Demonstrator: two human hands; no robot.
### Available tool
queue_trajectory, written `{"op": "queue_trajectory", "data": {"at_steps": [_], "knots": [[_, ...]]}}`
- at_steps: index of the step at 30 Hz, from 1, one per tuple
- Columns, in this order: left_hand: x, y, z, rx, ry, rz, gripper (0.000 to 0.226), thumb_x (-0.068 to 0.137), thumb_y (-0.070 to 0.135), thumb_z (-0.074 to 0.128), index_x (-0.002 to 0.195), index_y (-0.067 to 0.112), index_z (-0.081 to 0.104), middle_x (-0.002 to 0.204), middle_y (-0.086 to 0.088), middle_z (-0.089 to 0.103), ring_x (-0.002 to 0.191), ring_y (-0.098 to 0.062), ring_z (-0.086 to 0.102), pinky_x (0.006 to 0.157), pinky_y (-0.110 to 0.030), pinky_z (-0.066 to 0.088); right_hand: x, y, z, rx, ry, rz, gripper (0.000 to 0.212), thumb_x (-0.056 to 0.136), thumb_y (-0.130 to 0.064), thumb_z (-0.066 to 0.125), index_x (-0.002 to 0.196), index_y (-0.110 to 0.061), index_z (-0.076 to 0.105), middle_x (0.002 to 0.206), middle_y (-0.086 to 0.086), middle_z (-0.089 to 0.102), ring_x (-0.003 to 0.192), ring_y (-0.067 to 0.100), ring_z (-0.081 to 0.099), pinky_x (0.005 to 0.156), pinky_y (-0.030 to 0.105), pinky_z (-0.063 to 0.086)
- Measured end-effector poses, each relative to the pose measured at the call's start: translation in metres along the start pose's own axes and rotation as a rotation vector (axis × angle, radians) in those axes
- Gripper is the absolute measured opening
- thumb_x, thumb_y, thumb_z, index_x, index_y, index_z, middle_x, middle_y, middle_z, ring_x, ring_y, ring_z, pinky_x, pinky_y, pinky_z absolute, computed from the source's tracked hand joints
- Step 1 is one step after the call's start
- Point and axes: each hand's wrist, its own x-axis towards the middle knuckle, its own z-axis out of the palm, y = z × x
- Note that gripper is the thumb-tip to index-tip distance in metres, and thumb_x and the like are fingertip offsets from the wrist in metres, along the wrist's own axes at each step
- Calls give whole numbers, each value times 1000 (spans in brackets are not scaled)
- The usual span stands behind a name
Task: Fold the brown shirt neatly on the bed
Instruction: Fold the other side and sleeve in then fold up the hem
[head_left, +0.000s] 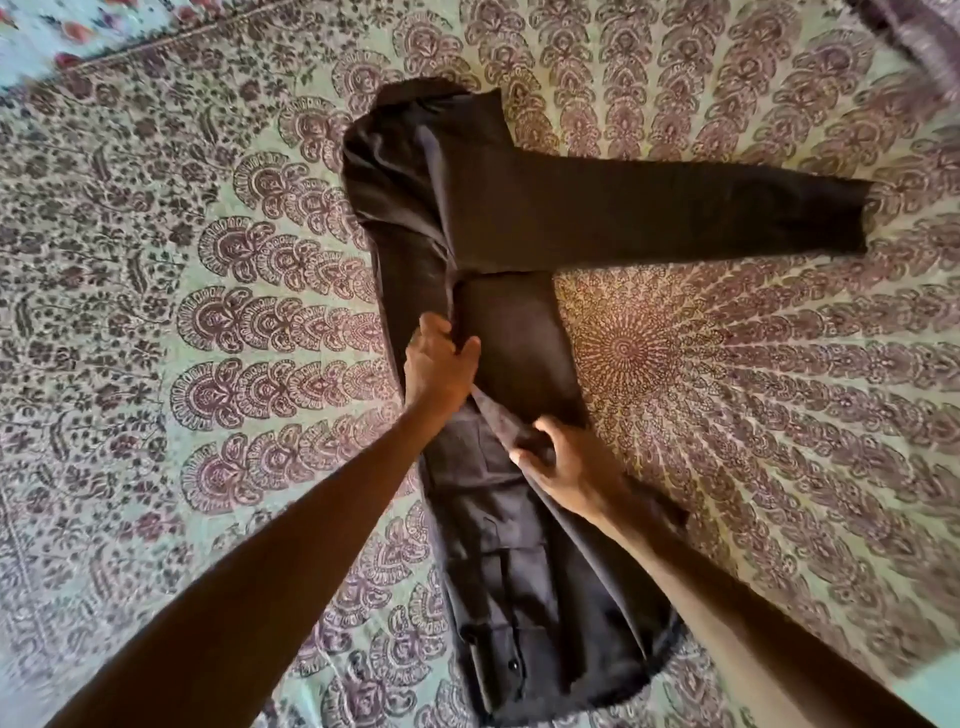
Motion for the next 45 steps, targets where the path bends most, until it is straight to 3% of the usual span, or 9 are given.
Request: {"op": "queue_trajectory", "data": {"at_steps": [13,16,20,23,25,29,35,40,45], "knots": [[-107,-15,29,-71,-174,-377,80,65,37,68,133,13,35,124,-20,57,109,-39,61,88,-46,55,-140,-12,3,-209,-65,0,49,86,-37,62,133,-26,51,118,0,68,103,23,66,82,32,52],[-110,-44,42,-76,-198,-367,64,52,35,59,112,13,59,107,-17,67,90,-36,70,76,-46,59,-158,-2,15,-198,-102,107,43,84,-35,61,124,-24,54,108,4,70,98,28,67,77,33,52],[-141,-47,34,-176,-215,-416,26,67,17,68,92,10,66,106,-15,68,83,-31,71,67,-46,61,-186,-7,36,-140,-76,48,45,83,-34,60,127,-25,53,109,4,70,97,28,67,78,35,54],[-162,-52,30,-187,-230,-433,26,76,9,71,101,10,64,108,-15,64,88,-32,69,68,-46,60,-201,-16,56,-99,-192,20,56,84,-32,57,139,-28,43,117,1,66,102,26,65,85,36,54],[-166,-65,32,-111,-251,-401,22,67,20,74,84,11,63,101,-17,66,88,-33,69,70,-47,60,-202,-14,68,-170,-242,6,59,85,-28,57,141,-31,39,113,0,66,96,25,66,79,34,54],[-176,-102,45,64,-392,-354,33,71,32,66,86,3,63,95,-25,68,83,-36,70,77,-47,59,-203,-4,73,-193,-200,29,46,85,-15,61,129,-27,52,109,0,69,88,19,68,73,30,56],[-221,-104,35,-76,-505,-416,28,86,3,69,65,9,50,59,-12,61,41,-12,62,59,-41,60,-196,14,59,-294,-31,69,33,81,-31,72,111,-23,61,110,-1,66,97,19,63,83,34,53],[-232,-108,41,-100,-639,-420,19,82,-3,70,95,-1,56,78,-21,66,41,-8,63,50,-28,58,-201,38,55,-546,-124,158,82,62,-36,84,129,-19,39,133,11,43,119,29,47,86,46,49],[-246,-108,58,-136,-610,-440,23,79,-3,73,90,2,54,89,-23,66,53,-18,67,51,-34,59,-211,50,59,-514,16,50,62,69,-17,81,123,-12,53,120,15,59,104,31,60,74,44,55]]}}
